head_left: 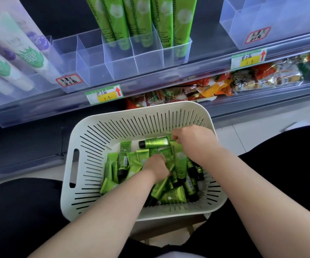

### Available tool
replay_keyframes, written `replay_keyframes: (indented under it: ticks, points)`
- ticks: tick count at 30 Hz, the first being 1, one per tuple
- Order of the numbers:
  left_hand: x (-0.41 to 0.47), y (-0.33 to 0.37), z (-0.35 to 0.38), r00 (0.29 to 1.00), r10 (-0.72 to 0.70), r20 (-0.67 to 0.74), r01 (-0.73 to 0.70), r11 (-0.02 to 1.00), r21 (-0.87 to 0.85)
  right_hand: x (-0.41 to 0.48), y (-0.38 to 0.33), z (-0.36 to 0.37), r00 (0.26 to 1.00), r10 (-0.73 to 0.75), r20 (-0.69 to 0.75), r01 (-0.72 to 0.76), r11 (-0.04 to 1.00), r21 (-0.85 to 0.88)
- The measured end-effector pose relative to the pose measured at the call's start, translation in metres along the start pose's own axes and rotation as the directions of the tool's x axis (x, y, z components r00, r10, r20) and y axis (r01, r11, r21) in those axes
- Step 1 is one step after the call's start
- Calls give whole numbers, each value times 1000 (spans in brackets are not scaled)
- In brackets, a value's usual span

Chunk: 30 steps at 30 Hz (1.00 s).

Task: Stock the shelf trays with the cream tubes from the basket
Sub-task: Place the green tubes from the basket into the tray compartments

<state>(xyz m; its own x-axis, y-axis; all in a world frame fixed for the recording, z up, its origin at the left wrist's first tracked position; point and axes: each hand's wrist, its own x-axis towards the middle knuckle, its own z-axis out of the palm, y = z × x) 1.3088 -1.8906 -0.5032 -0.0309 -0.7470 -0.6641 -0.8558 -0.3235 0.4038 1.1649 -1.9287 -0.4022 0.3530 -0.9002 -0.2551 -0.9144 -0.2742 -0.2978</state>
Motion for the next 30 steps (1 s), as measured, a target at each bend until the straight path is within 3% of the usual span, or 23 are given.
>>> replay_keyframes:
  ticks: [4, 10, 14, 17, 20, 24, 30]
  points:
    - [-6, -5, 1, 997, 80, -16, -78, 992, 100, -5, -4, -2, 993, -60, -101, 53, 996, -66]
    - [-12, -5, 4, 997, 65, 41, -66, 998, 15, -15, -5, -13, 969, -124, -213, 98, 986, -132]
    - [-19, -4, -3, 985, 111, -130, -113, 993, -15, -18, -6, -14, 970, -115, -215, 88, 988, -129]
    - [-28, -8, -24, 954, 53, -296, -106, 980, -166, -16, -9, -16, 973, -112, -204, 89, 989, -119]
    - [-43, -12, -50, 899, 107, -424, -219, 950, -224, -11, -17, -25, 965, -134, -225, 110, 987, -114]
    - [-76, -7, -103, 805, 239, -543, -367, 920, -138, -4, -33, -50, 910, -205, -360, 167, 977, -135]
    - [-125, 16, -225, 520, 327, -790, -491, 870, 37, 16, -71, -121, 721, -275, -636, 181, 961, -211]
